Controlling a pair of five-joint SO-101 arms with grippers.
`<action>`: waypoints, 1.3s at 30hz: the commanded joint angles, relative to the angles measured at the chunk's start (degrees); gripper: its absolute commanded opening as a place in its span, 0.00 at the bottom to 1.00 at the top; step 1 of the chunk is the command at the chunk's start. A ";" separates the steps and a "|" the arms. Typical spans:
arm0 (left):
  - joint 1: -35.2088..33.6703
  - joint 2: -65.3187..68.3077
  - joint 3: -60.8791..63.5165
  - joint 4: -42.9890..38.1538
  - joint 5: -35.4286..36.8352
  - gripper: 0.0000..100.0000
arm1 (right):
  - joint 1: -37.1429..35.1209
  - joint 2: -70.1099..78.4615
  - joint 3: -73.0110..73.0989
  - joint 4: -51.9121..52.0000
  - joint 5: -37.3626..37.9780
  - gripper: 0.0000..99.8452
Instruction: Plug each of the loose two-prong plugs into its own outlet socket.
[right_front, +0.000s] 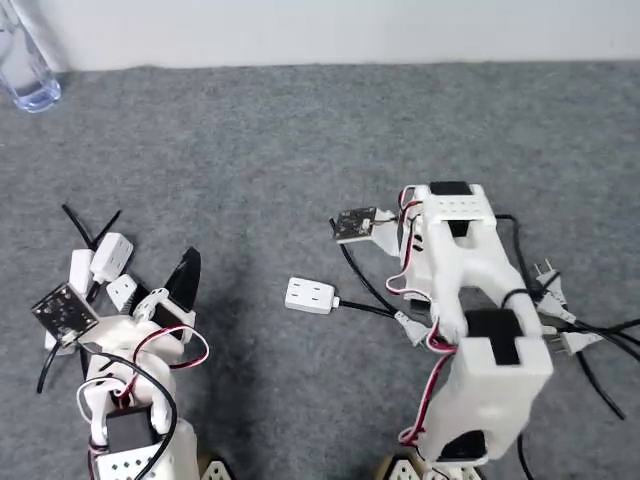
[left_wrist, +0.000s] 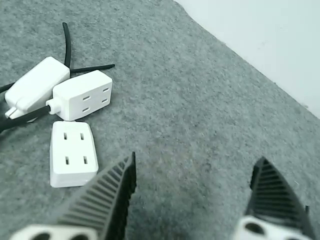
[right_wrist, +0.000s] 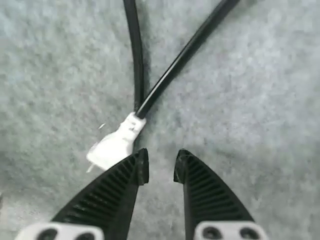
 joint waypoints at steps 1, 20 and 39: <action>0.53 -0.79 -0.40 0.18 -0.44 0.35 | -2.86 -7.69 -3.78 6.02 -0.97 0.09; 0.53 -0.79 -0.40 0.18 -0.44 0.35 | -7.43 -9.98 10.46 1.01 -6.15 0.10; 0.53 -0.79 -0.40 0.18 -0.44 0.35 | -3.65 -9.98 13.01 -2.51 -6.42 0.17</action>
